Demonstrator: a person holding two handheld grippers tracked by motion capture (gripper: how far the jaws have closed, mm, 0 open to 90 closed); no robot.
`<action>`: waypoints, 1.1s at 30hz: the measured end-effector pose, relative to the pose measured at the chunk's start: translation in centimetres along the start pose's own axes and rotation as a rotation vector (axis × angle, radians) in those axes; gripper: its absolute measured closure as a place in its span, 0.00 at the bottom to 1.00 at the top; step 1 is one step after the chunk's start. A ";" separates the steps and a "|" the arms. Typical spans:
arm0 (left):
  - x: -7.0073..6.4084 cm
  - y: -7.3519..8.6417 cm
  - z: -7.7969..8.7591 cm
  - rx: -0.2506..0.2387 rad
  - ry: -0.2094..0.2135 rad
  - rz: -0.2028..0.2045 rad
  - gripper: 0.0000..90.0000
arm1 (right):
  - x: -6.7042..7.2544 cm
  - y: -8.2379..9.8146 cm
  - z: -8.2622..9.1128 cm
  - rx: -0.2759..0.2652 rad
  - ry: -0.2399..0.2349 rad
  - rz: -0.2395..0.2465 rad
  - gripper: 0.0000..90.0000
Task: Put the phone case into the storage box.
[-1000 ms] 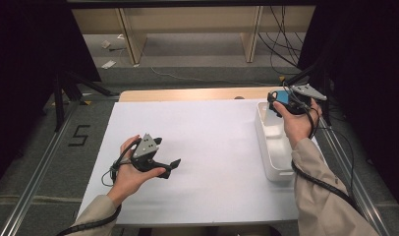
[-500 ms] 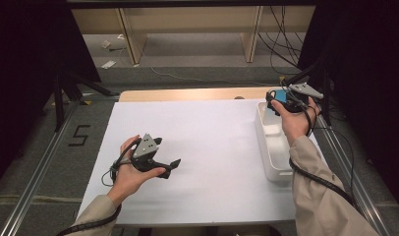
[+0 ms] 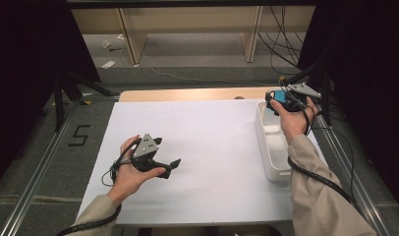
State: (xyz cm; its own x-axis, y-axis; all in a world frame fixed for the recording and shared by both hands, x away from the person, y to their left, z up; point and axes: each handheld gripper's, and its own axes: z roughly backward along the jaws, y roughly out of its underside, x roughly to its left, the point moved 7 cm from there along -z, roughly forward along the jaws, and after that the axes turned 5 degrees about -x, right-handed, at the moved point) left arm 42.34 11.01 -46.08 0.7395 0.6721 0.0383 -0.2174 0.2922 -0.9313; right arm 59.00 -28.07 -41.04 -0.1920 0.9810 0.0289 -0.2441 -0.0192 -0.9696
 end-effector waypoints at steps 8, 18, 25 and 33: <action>0.0 0.0 0.0 0.000 -0.001 0.001 0.02 | -0.1 0.2 -0.4 0.008 0.007 0.007 0.20; 0.0 0.0 0.0 0.000 0.001 0.002 0.02 | -0.2 0.6 -1.2 0.021 0.015 0.008 0.20; 0.0 0.0 0.0 -0.001 0.001 0.001 0.02 | -0.1 0.9 -1.7 0.033 0.018 0.015 0.20; 0.0 0.0 0.0 0.001 0.002 0.001 0.02 | -0.1 1.2 -2.2 0.043 0.025 0.017 0.20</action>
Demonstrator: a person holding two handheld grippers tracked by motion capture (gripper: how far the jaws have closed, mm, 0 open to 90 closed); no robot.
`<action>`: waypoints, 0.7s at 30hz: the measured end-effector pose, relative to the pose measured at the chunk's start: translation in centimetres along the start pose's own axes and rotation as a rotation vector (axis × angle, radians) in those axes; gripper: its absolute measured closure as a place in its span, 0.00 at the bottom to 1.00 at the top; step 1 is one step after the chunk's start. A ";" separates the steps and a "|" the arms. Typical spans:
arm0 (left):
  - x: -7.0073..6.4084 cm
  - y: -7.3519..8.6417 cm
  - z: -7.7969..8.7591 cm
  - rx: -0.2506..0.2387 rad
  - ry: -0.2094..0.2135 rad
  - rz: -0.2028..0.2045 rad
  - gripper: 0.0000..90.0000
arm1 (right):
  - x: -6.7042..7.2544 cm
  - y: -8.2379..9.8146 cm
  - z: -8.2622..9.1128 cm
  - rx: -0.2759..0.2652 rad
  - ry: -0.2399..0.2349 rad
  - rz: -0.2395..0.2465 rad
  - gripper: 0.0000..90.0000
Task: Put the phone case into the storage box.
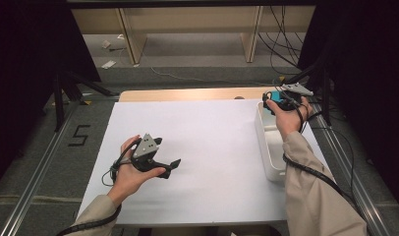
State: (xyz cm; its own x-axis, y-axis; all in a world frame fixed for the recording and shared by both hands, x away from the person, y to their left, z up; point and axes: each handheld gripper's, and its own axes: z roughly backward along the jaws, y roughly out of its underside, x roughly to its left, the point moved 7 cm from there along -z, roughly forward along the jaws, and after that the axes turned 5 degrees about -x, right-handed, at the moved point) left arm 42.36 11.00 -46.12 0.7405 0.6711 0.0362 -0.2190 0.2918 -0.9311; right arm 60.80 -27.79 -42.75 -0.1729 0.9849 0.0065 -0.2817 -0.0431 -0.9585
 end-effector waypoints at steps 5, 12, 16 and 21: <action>0.0 0.0 0.0 0.000 0.000 0.000 0.02 | 0.0 0.2 -0.2 0.006 0.005 -0.001 0.20; 0.0 0.0 0.0 0.001 0.001 -0.001 0.02 | -0.1 0.5 -0.5 0.011 0.010 0.001 0.20; 0.0 0.0 0.0 0.000 0.001 -0.001 0.02 | 0.0 0.6 -0.6 0.014 0.008 0.001 0.20; 0.0 0.0 0.0 0.001 0.001 -0.001 0.02 | 0.1 0.7 -0.8 0.020 0.009 0.002 0.20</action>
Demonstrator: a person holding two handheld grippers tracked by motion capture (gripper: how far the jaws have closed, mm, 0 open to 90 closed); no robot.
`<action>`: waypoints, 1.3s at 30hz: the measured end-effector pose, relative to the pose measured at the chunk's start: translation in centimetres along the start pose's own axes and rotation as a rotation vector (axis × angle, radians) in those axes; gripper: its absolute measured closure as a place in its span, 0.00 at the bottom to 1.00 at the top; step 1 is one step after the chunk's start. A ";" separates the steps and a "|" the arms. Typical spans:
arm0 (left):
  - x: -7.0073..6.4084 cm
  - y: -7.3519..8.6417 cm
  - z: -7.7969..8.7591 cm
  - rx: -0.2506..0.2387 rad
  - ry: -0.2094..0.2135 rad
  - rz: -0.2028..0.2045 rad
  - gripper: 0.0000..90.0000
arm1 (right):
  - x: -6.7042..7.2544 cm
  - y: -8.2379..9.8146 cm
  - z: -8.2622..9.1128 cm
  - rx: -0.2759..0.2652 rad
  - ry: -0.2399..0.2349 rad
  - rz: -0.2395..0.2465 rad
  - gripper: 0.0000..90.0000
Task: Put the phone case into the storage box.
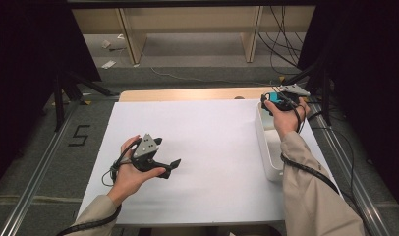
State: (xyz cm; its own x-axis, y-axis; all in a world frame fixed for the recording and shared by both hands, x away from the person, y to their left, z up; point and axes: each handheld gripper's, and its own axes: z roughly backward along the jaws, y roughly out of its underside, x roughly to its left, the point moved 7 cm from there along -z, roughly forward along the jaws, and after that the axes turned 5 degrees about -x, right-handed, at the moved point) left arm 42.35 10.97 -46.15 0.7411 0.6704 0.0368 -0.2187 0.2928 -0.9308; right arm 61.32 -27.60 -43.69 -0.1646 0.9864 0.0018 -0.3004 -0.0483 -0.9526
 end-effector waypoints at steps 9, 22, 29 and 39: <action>0.0 0.0 0.0 0.000 -0.001 0.000 0.02 | 0.0 0.4 -0.3 0.010 0.002 -0.004 0.20; 0.0 0.0 0.0 -0.001 0.000 0.001 0.02 | 0.0 1.1 -0.7 0.027 0.008 0.004 0.20; 0.0 0.0 0.0 0.000 0.000 0.000 0.02 | -0.1 1.1 -0.9 0.025 0.007 0.011 0.20; 0.0 0.0 0.0 -0.001 0.001 0.000 0.02 | 0.0 1.5 -1.2 0.039 0.004 0.003 0.08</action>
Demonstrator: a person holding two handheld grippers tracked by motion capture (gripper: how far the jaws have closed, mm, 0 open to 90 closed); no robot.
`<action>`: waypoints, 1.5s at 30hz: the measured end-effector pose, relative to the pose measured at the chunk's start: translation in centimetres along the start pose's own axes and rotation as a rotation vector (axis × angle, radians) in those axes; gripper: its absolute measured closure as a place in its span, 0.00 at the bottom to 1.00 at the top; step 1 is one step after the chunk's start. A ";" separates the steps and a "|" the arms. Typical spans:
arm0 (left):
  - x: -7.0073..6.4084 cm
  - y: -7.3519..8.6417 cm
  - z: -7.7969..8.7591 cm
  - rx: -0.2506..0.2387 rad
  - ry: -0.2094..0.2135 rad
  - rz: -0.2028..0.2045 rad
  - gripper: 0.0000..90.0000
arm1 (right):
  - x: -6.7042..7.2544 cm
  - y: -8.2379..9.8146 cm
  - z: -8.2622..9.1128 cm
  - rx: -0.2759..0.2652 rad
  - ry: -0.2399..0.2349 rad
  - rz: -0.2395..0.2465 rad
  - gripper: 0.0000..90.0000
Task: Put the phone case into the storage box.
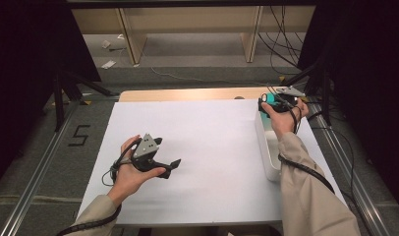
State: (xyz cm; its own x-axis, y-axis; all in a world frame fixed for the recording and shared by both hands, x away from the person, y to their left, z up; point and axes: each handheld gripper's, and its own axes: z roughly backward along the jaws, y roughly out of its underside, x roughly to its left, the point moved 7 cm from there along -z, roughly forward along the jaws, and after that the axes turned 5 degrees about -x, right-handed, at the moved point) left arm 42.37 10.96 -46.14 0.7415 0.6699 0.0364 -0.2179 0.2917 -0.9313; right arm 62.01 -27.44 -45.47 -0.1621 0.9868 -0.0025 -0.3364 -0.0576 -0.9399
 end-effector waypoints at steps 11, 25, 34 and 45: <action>0.0 0.0 0.0 0.000 -0.001 0.000 0.02 | -0.3 -0.1 0.5 -0.014 -0.010 -0.022 0.04; 0.0 0.0 0.0 0.000 -0.002 -0.001 0.02 | -0.3 -0.1 2.4 -0.025 -0.038 -0.025 0.07; 0.0 -0.1 0.0 -0.002 -0.004 0.002 0.02 | 0.1 -0.2 3.8 -0.036 -0.047 -0.029 0.16; 0.0 -0.1 0.0 -0.001 -0.004 0.001 0.02 | 1.2 -0.5 5.7 -0.056 -0.089 0.010 0.18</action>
State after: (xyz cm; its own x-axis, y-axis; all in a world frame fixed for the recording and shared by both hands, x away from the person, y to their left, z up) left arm 42.37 10.91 -46.09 0.7384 0.6733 0.0368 -0.2183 0.2903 -0.9317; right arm 56.69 -27.05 -43.10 -0.2482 0.9686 0.0161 -0.2820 -0.0563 -0.9578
